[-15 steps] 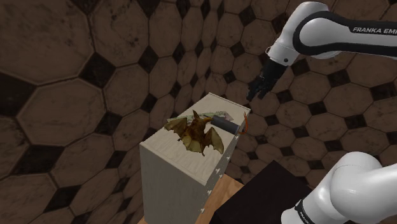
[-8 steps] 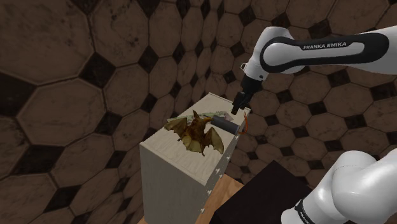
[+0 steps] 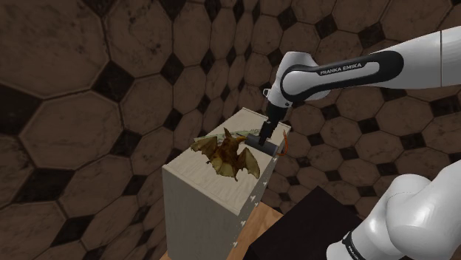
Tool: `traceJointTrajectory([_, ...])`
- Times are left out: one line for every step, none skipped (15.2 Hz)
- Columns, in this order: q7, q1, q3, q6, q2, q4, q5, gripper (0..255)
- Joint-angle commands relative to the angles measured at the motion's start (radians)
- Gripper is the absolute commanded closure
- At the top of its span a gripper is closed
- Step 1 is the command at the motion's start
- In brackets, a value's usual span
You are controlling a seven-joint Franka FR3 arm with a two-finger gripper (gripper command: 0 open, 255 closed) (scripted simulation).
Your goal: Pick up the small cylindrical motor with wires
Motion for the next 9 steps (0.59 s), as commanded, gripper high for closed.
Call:
traceJointTrajectory([-0.009, 0.0, -0.002, 0.03, 0.013, -0.017, 0.003, 0])
traceJointTrajectory([-0.012, 0.0, -0.003, 0.044, 0.02, -0.025, 0.005, 0])
traceJointTrajectory([-0.016, 0.001, -0.004, 0.066, 0.031, -0.036, 0.008, 0])
traceJointTrajectory([-0.016, 0.001, -0.004, 0.066, 0.03, -0.037, 0.008, 0])
traceJointTrajectory([-0.016, 0.001, -0.004, 0.066, 0.031, -0.037, 0.008, 0])
traceJointTrajectory([-0.016, 0.001, -0.004, 0.067, 0.031, -0.037, 0.009, 255])
traceJointTrajectory([-0.016, 0.001, -0.004, 0.066, 0.031, -0.037, 0.009, 255])
traceJointTrajectory([-0.016, 0.001, -0.004, 0.066, 0.031, -0.037, 0.009, 255])
traceJointTrajectory([-0.016, 0.001, -0.004, 0.066, 0.03, -0.037, 0.009, 255])
